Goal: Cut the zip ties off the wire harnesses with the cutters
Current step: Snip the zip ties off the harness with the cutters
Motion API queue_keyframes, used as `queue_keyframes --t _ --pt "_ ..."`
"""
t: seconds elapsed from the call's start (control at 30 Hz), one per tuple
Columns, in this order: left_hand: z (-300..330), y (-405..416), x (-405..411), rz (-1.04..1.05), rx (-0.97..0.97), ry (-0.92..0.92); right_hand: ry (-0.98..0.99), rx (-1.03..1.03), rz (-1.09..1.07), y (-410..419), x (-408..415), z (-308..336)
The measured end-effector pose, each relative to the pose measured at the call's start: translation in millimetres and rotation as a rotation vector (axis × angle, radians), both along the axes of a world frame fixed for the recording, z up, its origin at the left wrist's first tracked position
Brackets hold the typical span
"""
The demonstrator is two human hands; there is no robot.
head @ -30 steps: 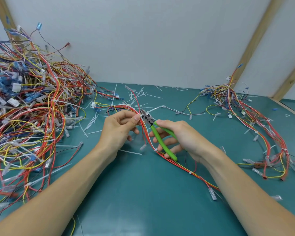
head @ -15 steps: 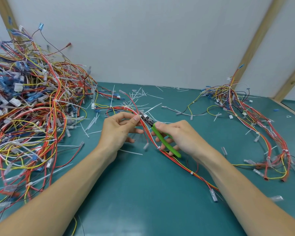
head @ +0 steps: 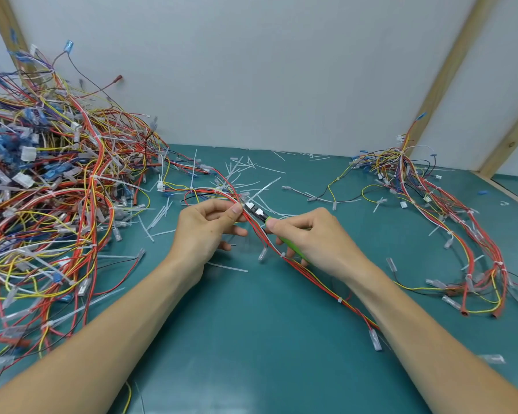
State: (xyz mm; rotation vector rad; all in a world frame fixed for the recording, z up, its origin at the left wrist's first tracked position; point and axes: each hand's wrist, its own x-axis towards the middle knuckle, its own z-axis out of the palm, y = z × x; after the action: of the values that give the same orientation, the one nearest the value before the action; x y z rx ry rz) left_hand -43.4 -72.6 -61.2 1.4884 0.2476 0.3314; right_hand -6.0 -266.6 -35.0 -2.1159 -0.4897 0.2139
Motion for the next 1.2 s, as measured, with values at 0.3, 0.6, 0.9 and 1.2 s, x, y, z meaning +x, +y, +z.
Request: queue_keyframes --t 0.3,0.6,0.9,1.2 --pt "-2.0 0.7 0.1 -0.033 0.007 0.002 -0.372 -0.258 -0.096 1.0 -3.8 0.7" --pt "-2.1 0.3 0.4 -0.058 0.009 0.005 -0.481 -0.344 -0.108 1.2 -6.0 3.0" --pt "-1.1 -0.2 0.1 -0.056 0.011 -0.006 -0.490 -0.356 -0.074 1.4 -4.9 2.5" --pt "-2.1 0.7 1.7 -0.051 0.018 -0.006 -0.472 -0.278 -0.084 2.9 -3.6 1.0"
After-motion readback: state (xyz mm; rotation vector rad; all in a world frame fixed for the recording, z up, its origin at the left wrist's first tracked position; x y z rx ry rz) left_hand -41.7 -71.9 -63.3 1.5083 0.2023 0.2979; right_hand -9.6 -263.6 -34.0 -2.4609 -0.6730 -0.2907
